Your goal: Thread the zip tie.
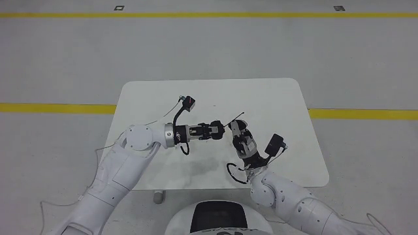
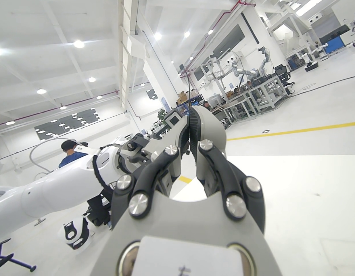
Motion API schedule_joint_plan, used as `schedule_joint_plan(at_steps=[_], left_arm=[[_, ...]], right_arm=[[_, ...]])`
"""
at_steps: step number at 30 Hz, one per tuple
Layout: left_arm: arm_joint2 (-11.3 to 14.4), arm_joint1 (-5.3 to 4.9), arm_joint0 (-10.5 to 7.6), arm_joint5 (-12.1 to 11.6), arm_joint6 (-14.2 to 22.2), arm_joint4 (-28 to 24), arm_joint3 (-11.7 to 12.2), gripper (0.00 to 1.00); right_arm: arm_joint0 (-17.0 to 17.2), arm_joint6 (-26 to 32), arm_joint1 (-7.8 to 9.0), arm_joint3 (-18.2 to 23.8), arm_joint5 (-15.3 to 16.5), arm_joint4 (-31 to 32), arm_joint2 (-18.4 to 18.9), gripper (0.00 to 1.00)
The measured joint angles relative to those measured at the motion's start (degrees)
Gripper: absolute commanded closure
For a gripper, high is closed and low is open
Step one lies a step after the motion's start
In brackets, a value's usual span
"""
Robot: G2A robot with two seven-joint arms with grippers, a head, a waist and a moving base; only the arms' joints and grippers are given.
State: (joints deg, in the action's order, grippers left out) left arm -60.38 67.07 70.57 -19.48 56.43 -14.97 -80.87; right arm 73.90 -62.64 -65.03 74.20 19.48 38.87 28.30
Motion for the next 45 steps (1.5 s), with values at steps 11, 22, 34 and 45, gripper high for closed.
schedule_joint_plan(at_steps=[11,22,34,45], left_arm=[[0.0,0.0,0.0,0.0,0.0,0.0,0.0,1.0],[0.0,0.0,0.0,0.0,0.0,0.0,0.0,1.0],[0.0,0.0,0.0,0.0,0.0,0.0,0.0,1.0],[0.0,0.0,0.0,0.0,0.0,0.0,0.0,1.0]], right_arm=[[0.2,1.0,0.06,-0.4,0.0,0.0,0.0,1.0],[0.0,2.0,0.34,-0.7,0.0,-0.4,-0.5,1.0],[0.1,0.3,0.88,-0.4,0.0,-0.8,-0.6,1.0],[-0.2,0.3,1.17,-0.2,0.0,-1.0,-1.1,1.0]])
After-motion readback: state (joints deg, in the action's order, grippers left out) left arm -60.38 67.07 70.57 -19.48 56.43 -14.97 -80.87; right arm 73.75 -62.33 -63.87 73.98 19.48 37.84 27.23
